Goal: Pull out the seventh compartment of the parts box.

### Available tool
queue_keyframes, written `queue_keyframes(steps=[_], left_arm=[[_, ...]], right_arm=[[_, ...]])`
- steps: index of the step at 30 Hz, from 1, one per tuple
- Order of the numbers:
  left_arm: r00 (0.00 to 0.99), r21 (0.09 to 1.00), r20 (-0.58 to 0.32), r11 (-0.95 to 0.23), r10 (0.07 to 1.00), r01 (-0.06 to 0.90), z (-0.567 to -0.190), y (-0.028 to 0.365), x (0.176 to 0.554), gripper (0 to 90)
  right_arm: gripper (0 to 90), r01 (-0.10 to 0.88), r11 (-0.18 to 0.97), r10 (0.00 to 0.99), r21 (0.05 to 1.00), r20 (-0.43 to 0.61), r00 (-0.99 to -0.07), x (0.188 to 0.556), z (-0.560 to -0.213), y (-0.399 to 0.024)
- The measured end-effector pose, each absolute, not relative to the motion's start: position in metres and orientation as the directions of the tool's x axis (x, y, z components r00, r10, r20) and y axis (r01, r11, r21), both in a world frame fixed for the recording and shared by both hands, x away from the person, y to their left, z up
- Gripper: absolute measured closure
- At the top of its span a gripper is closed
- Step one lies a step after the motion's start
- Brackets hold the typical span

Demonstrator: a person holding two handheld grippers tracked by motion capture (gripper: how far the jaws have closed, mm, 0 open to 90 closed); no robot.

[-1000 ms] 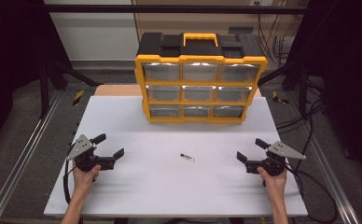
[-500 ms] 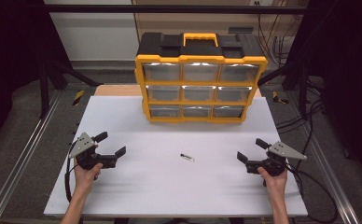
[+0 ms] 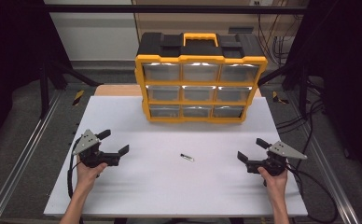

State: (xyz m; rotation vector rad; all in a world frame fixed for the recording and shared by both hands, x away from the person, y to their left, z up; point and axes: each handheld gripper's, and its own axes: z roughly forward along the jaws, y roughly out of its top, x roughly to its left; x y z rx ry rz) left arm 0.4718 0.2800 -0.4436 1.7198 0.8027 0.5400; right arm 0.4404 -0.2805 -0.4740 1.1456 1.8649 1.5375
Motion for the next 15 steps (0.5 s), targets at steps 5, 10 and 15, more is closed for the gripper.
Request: queue_keyframes(steps=[5,10,15], left_arm=[[0.667,0.953,-0.037,-0.173,0.744,0.247,-0.442,0.276,0.475,0.8],[0.675,0.951,-0.032,-0.185,0.737,0.246,-0.440,0.272,0.478,1.1],[0.684,0.950,-0.026,-0.196,0.729,0.244,-0.437,0.269,0.480,1.3]], right_arm=[[0.4,0.306,0.031,0.823,0.952,0.149,-0.548,0.441,-0.474,-0.280],[0.4,0.311,0.036,0.823,0.950,0.148,-0.548,0.441,-0.474,-0.280],[0.4,0.309,0.040,0.823,0.950,0.144,-0.549,0.441,-0.474,-0.280]])
